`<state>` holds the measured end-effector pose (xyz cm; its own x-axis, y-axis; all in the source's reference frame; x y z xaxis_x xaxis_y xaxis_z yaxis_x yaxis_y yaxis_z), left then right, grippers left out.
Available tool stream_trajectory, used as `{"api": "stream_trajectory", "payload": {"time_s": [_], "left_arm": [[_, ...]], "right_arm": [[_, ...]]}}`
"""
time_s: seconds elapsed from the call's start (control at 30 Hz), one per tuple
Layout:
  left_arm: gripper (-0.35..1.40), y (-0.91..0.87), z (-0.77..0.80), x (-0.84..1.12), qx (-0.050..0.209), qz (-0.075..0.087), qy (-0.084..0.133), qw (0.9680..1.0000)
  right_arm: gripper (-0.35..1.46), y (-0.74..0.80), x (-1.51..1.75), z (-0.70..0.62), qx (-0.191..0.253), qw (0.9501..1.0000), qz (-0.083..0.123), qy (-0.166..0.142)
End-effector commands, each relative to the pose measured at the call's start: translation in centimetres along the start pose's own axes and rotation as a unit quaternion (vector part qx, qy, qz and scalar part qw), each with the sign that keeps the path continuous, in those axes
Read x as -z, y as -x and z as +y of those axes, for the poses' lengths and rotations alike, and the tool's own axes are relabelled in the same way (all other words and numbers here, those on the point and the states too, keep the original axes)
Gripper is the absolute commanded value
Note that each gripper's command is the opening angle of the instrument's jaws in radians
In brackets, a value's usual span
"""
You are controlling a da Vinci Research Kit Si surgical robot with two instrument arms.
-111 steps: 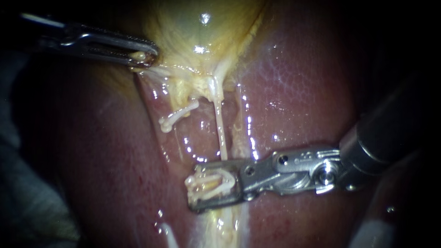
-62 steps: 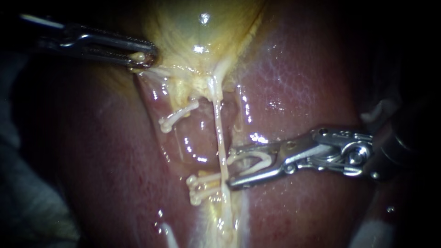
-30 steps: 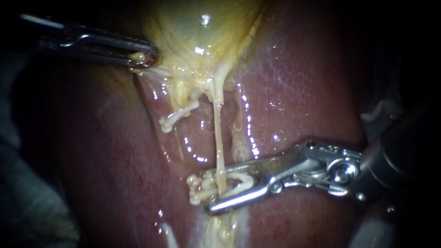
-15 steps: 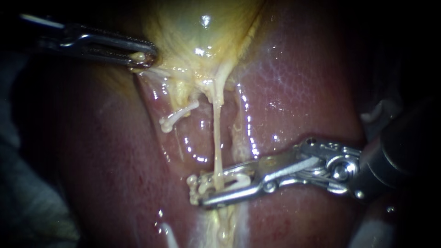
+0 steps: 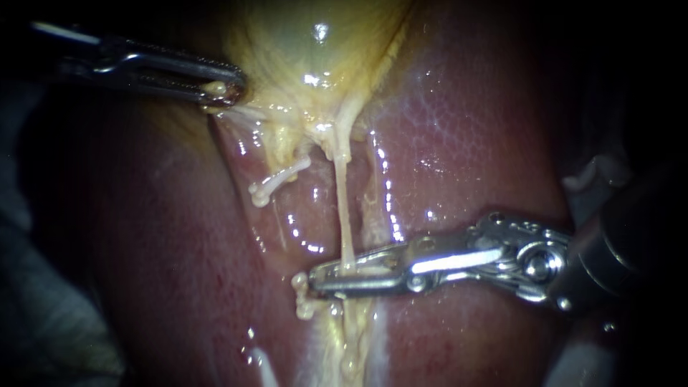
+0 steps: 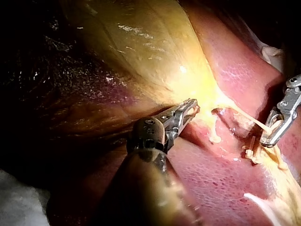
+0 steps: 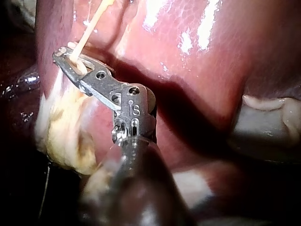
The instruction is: Clipping first clip right tube
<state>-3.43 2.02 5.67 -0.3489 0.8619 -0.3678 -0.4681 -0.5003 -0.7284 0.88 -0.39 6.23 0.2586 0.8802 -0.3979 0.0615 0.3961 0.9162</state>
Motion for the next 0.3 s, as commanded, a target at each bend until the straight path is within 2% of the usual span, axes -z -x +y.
{"api": "stream_trajectory", "payload": {"time_s": [0.03,0.3], "left_arm": [[-0.35,0.00,0.00,0.00,0.000,0.000,0.000,1.0000],[-0.35,0.00,0.00,0.00,0.000,0.000,0.000,1.0000]], "right_arm": [[-0.35,0.01,0.00,0.00,0.000,1.0000,-0.001,-0.001],[-0.33,0.02,-0.01,0.01,-0.005,1.0000,-0.001,0.000]]}}
